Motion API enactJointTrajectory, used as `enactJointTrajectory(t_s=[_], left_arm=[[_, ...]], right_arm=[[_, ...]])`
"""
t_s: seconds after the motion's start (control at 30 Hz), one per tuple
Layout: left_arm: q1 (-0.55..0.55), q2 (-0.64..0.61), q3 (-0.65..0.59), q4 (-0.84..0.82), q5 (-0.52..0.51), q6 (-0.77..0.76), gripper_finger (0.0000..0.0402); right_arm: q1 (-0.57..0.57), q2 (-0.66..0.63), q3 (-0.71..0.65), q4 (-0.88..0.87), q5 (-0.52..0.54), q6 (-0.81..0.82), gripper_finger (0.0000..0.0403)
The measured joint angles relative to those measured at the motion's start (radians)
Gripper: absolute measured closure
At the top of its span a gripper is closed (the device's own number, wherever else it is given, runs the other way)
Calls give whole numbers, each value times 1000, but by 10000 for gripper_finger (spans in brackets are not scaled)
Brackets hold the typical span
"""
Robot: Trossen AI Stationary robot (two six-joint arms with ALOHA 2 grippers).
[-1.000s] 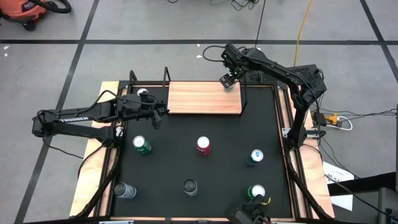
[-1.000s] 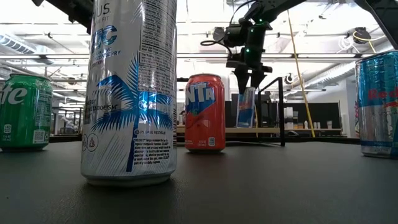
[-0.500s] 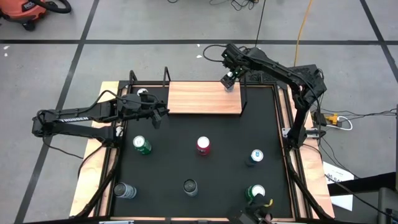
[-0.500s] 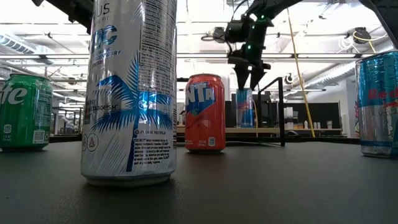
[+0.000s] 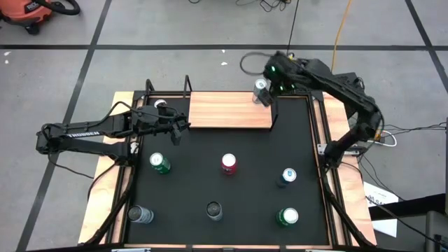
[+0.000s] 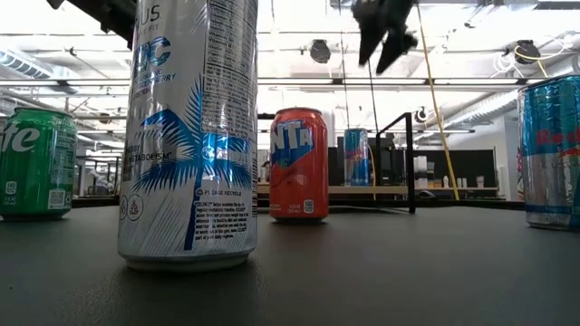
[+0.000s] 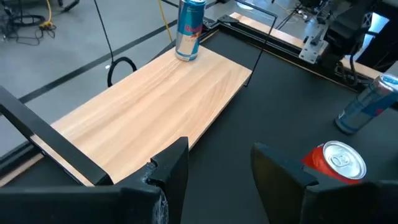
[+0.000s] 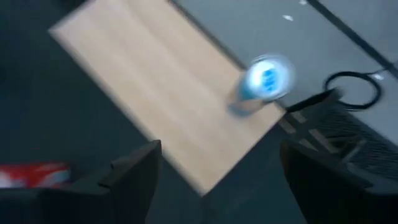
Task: Place canned beverage on shelf
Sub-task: Put the blue soda can on the shelf aligned with the other blue soda can
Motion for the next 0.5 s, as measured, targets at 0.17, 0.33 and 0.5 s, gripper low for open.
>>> enactJointTrajectory(t_s=[0.17,0.33,0.5], left_arm=[[0,0,0,-1,2,-4,228],[0,0,-16,-2,6,-38,228],[0,1,-41,-4,6,-30,228]], right_arm=[[211,-109,-104,-42,57,241,90],[426,-250,-325,-19,70,558,91],[642,-311,-427,-2,49,783,91]])
